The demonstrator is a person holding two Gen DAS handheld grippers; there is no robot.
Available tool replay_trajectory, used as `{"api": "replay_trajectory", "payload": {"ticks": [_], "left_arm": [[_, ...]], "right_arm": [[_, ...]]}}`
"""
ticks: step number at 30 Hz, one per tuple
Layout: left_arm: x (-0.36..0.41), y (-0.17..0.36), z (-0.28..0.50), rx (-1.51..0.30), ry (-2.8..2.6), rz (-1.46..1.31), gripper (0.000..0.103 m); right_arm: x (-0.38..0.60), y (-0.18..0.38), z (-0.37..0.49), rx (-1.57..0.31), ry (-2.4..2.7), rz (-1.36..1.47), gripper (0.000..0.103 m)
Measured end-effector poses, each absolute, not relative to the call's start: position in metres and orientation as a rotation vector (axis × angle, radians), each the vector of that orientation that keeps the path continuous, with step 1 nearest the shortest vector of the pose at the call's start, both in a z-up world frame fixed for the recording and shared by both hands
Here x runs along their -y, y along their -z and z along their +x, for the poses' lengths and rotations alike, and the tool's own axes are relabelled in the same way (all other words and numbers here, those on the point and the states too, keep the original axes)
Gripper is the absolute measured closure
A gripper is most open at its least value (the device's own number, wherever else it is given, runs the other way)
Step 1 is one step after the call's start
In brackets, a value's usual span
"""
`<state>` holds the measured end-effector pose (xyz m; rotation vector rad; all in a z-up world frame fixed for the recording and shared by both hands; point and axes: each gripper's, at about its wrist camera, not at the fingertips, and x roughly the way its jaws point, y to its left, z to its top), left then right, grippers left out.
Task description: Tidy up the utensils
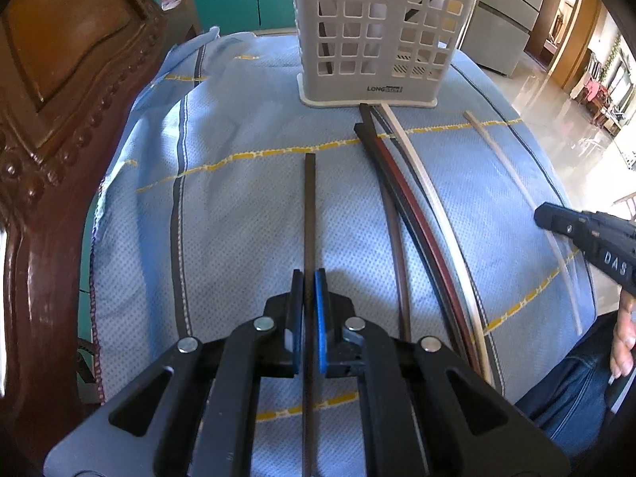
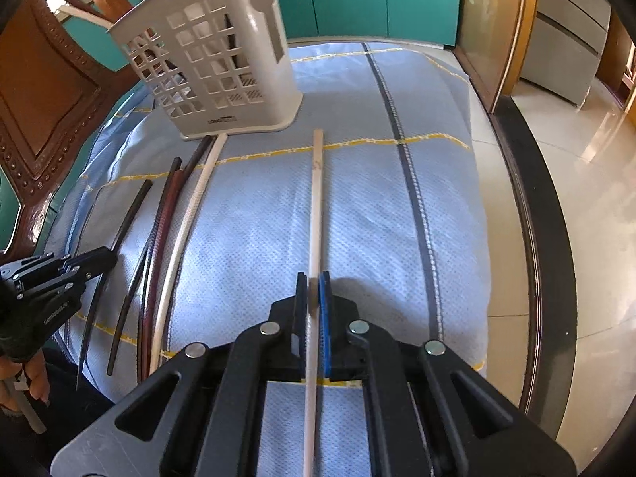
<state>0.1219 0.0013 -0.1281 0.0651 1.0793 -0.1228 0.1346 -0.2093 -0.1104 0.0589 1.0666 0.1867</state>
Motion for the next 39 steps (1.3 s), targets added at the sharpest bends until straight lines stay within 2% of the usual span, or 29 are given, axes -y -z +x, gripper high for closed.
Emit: {"api": "replay_trajectory", "payload": {"ticks": [8, 14, 25, 30, 31, 33, 34, 36, 39], "left_arm": [[-0.002, 0.13, 0.143, -1.08, 0.098, 0.032, 0.093], [-0.005, 0.13, 0.151, -1.083, 0.1, 0.002, 0.089], [0.008, 0.13, 0.172, -1.08, 0.065, 0.019, 0.073], [0.011, 0.131, 0.172, -1.084, 0.063, 0.021, 0.07], [0.011, 0.131, 0.171, -1.085, 0.065, 0.02, 0.07], [0.01, 0.131, 0.169, -1.085, 0.069, 0.019, 0.07], [0.011, 0.13, 0.161, -1.084, 0.069, 0.019, 0.07], [0.01, 0.131, 0.159, -1.084, 0.071, 0.017, 0.071], [0.004, 0.13, 0.159, -1.08, 0.066, 0.012, 0.091]], "right_arm": [[0.194, 0.113, 0.141, -1.051, -0.16, -0.015, 0.082], [0.194, 0.114, 0.143, -1.048, -0.159, -0.018, 0.081], [0.193, 0.116, 0.159, -1.038, -0.138, -0.027, 0.077], [0.188, 0.117, 0.17, -1.017, -0.13, -0.075, 0.075], [0.186, 0.117, 0.171, -1.014, -0.13, -0.088, 0.075], [0.183, 0.117, 0.17, -1.016, -0.145, -0.09, 0.085], [0.182, 0.118, 0.169, -1.021, -0.157, -0.09, 0.097], [0.179, 0.118, 0.166, -1.033, -0.178, -0.093, 0.097], [0.174, 0.118, 0.159, -1.035, -0.202, -0.102, 0.097]]}}
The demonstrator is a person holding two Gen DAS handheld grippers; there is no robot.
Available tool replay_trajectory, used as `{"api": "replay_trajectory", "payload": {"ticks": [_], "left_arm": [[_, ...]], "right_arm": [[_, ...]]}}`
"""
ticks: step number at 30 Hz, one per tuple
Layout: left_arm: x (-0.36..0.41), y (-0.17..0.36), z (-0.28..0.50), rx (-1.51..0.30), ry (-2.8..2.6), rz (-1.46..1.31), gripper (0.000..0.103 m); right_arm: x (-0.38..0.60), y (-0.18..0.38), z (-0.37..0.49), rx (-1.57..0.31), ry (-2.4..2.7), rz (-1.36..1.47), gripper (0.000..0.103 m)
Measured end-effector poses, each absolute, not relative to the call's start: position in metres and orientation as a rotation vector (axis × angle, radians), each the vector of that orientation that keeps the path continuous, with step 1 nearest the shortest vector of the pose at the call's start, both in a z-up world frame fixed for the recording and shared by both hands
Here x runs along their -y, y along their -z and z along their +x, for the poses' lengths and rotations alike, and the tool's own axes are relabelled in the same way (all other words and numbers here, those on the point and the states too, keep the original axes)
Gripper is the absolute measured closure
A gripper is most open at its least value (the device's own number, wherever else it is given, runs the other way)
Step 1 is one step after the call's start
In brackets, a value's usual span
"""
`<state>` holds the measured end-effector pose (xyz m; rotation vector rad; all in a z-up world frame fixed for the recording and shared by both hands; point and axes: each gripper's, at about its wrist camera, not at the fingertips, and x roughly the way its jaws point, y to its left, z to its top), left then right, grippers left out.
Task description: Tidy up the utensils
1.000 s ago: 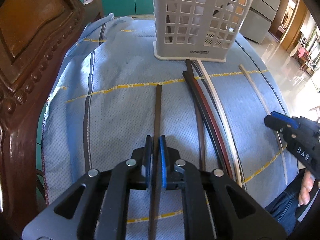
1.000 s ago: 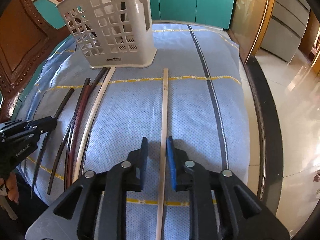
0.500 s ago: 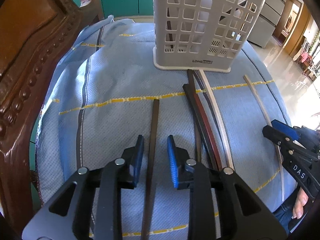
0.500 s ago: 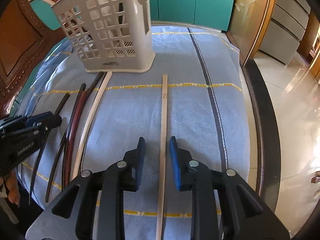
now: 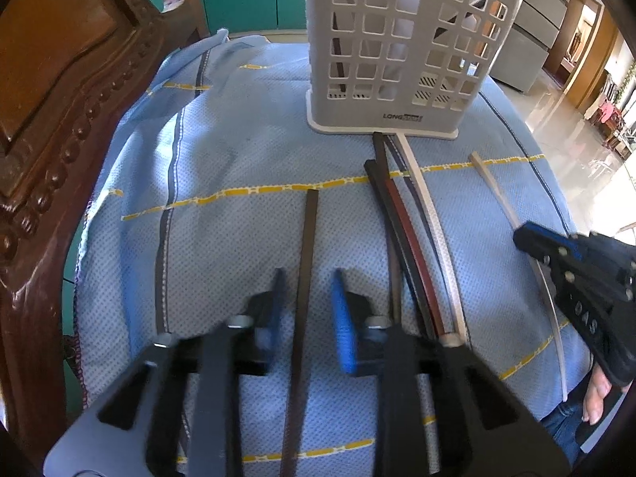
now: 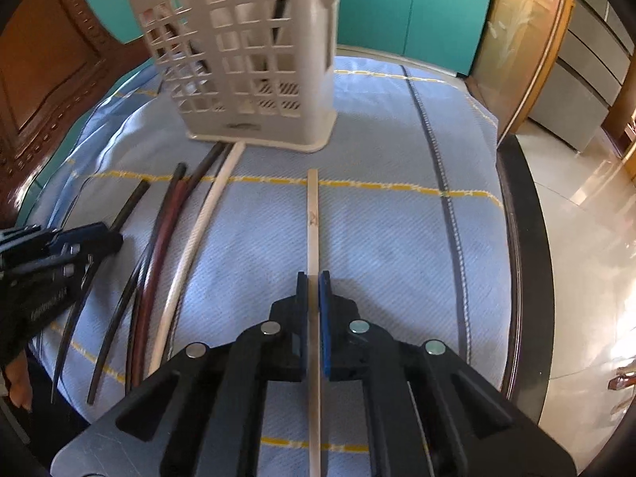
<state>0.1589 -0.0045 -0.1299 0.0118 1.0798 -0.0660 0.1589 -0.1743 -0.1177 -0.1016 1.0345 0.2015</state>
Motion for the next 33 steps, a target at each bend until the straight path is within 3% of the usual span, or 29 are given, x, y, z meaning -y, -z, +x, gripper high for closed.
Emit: {"api": "replay_trajectory", "payload": {"ticks": [1, 11, 22, 33], "left_arm": [[0.004, 0.13, 0.16, -1.08, 0.065, 0.01, 0.095], [0.007, 0.095, 0.139, -0.942, 0.09, 0.015, 0.096], [0.002, -0.024, 0.093, -0.628, 0.153, -0.027, 0.096], [-0.015, -0.143, 0.096, -0.365, 0.199, -0.141, 0.096]], "right_arm": [[0.174, 0.118, 0.157, -1.035, -0.207, -0.098, 0.097], [0.19, 0.067, 0.126, -0.874, -0.288, -0.03, 0.097], [0.216, -0.034, 0.085, -0.586, -0.39, 0.045, 0.097], [0.22, -0.146, 0.118, -0.349, -0.406, 0.191, 0.097]]}}
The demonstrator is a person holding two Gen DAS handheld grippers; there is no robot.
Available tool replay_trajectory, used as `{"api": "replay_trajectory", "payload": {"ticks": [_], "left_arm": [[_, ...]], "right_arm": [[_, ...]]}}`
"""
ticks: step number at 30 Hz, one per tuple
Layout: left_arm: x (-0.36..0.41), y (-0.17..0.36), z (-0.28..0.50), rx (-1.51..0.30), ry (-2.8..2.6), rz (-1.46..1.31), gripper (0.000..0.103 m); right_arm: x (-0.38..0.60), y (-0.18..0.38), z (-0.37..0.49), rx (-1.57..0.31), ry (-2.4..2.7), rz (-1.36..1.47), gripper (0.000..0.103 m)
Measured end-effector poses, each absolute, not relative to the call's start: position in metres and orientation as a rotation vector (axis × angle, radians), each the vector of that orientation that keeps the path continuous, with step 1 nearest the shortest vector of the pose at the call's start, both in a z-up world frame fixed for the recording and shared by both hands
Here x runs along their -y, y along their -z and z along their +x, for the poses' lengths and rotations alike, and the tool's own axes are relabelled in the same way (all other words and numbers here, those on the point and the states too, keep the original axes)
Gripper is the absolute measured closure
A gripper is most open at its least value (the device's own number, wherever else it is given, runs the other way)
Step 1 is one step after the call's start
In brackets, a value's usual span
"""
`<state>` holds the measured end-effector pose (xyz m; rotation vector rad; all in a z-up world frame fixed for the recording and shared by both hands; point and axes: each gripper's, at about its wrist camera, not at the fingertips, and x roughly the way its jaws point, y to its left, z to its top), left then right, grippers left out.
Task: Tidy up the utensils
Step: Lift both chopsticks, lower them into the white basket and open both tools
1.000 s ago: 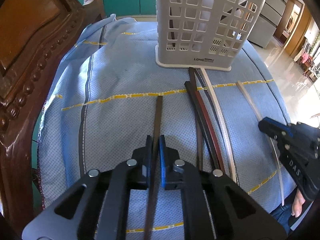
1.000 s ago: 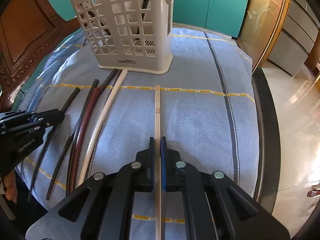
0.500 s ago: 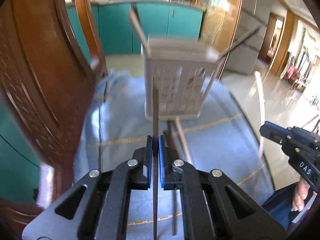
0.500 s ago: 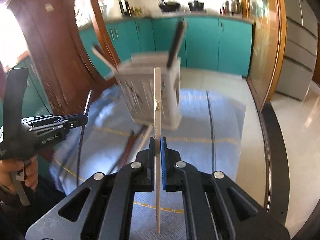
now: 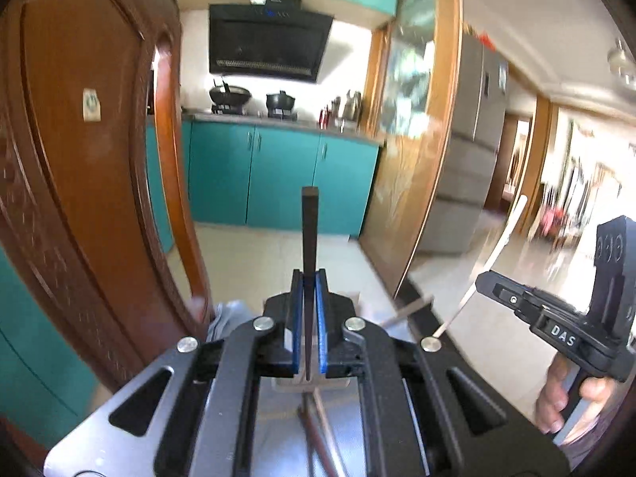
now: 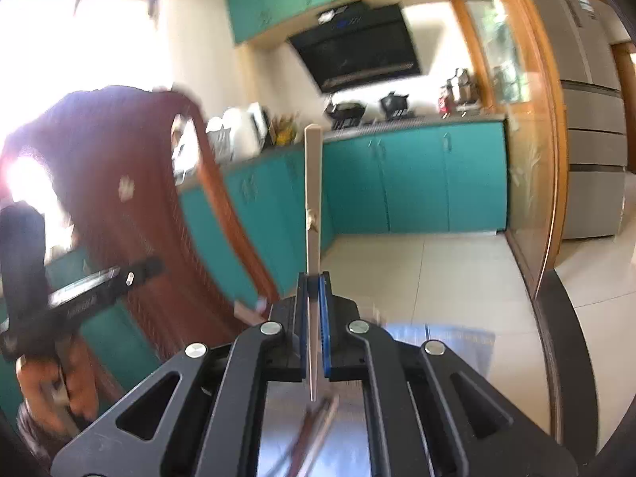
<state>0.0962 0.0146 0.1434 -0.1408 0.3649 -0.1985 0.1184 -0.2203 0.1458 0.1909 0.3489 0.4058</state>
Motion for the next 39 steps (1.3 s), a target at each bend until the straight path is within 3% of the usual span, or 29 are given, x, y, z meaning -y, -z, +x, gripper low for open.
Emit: {"api": "replay_trajectory", "payload": {"ticks": [6, 11, 20, 32, 39], "left_arm": [[-0.025, -0.158, 0.12, -0.284, 0.187, -0.271, 0.096], [-0.012, -0.151, 0.149, -0.218, 0.123, -0.253, 0.096], [0.011, -0.086, 0.213, -0.395, 0.051, -0.176, 0.096], [0.006, -0.071, 0.209, -0.439, 0.039, -0.161, 0.096], [-0.003, -0.077, 0.183, -0.37, 0.066, -0.175, 0.081]], "right_arm": [[0.232, -0.149, 0.148, -0.255, -0.317, 0.33, 0.097], [0.22, -0.125, 0.171, -0.256, -0.25, 0.279, 0.097], [0.181, -0.071, 0.193, -0.381, -0.243, 0.124, 0.097], [0.179, -0.073, 0.176, -0.354, -0.254, 0.124, 0.091], [0.18, -0.092, 0.121, -0.184, -0.368, 0.072, 0.082]]}}
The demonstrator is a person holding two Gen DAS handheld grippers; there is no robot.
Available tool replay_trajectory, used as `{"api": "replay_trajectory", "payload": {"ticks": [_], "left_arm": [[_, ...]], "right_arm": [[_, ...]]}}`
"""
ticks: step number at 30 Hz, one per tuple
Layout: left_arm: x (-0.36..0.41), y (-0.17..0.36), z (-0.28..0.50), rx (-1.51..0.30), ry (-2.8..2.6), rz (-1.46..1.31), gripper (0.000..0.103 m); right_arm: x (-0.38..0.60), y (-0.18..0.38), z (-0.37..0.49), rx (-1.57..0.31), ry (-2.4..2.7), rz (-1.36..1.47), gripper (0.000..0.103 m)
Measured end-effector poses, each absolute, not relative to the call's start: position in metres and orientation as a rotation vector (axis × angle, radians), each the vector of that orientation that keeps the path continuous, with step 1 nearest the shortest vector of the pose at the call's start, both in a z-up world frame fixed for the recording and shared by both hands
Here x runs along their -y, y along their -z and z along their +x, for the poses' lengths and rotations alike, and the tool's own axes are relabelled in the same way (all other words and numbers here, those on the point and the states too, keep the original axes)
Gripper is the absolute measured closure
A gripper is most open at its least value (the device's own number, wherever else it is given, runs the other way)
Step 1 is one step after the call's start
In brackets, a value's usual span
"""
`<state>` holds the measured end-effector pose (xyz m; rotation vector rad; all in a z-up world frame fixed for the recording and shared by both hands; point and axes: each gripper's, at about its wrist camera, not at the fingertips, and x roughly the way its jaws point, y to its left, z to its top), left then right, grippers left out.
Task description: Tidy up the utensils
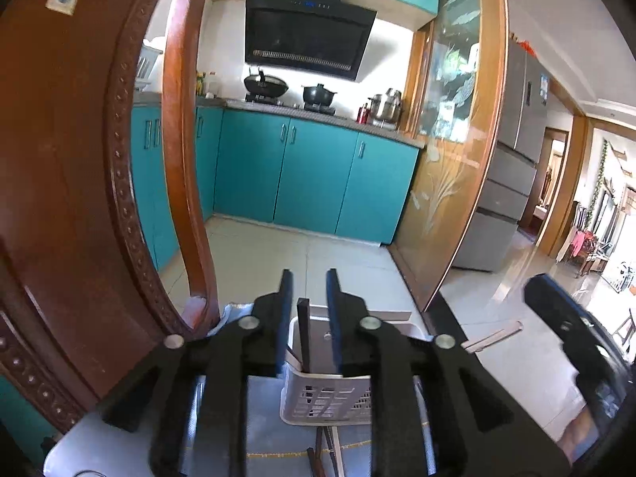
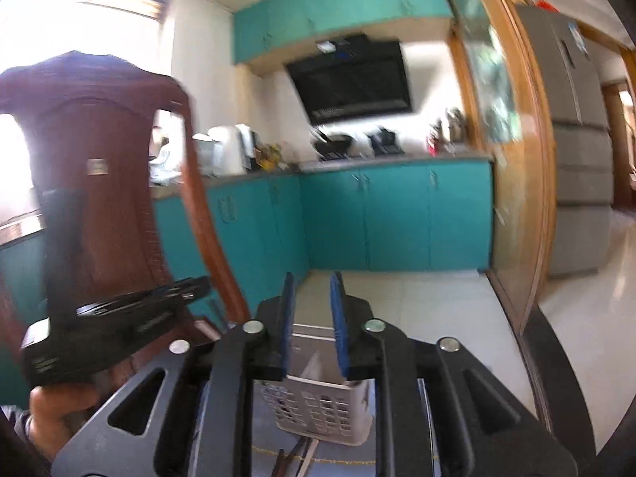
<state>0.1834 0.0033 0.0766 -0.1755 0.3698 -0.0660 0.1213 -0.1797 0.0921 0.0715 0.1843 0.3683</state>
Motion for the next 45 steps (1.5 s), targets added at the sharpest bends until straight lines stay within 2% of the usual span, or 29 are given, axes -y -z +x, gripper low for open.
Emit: {"api": "replay_trajectory", "payload": {"ticks": [3, 5, 11, 13, 21, 23, 31, 35, 45], "left_arm": [[-0.007, -0.078, 0.168, -0.325, 0.065, -0.174, 0.073], [-0.009, -0.077, 0.157, -0.298, 0.052, -0.166, 0.071], [-0.014, -0.054, 0.139, -0.335, 0.025, -0.145, 0.065], [-0.014, -0.04, 0.137, -0.378, 0.023, -0.137, 0.063], [-0.023, 0.011, 0.149, -0.622, 0.019, -0.187, 0.058], [-0.026, 0.016, 0.15, -0.655, 0.028, -0.207, 0.056], [-0.022, 0.033, 0.155, -0.734, 0.016, -0.161, 0.049], [-0.022, 0.037, 0.156, -0.754, 0.008, -0.152, 0.048], [-0.018, 0.063, 0.158, -0.837, -0.001, -0.118, 0.046]], "right_arm": [[0.17, -0.082, 0.102, -0.195, -0.446, 0.014, 0.08], [0.159, -0.063, 0.098, -0.273, -0.498, -0.036, 0.08], [0.121, 0.064, 0.144, -0.867, -0.495, -0.15, 0.08], [0.118, 0.086, 0.151, -0.954, -0.477, -0.144, 0.08], [0.114, 0.104, 0.157, -1.029, -0.438, -0.104, 0.077], [0.115, 0.11, 0.165, -1.04, -0.405, -0.115, 0.074], [0.113, 0.121, 0.168, -1.048, -0.38, -0.143, 0.072], [0.109, 0.122, 0.168, -1.052, -0.398, -0.147, 0.093], [0.151, 0.119, 0.161, -1.165, -0.386, 0.014, 0.097]]}}
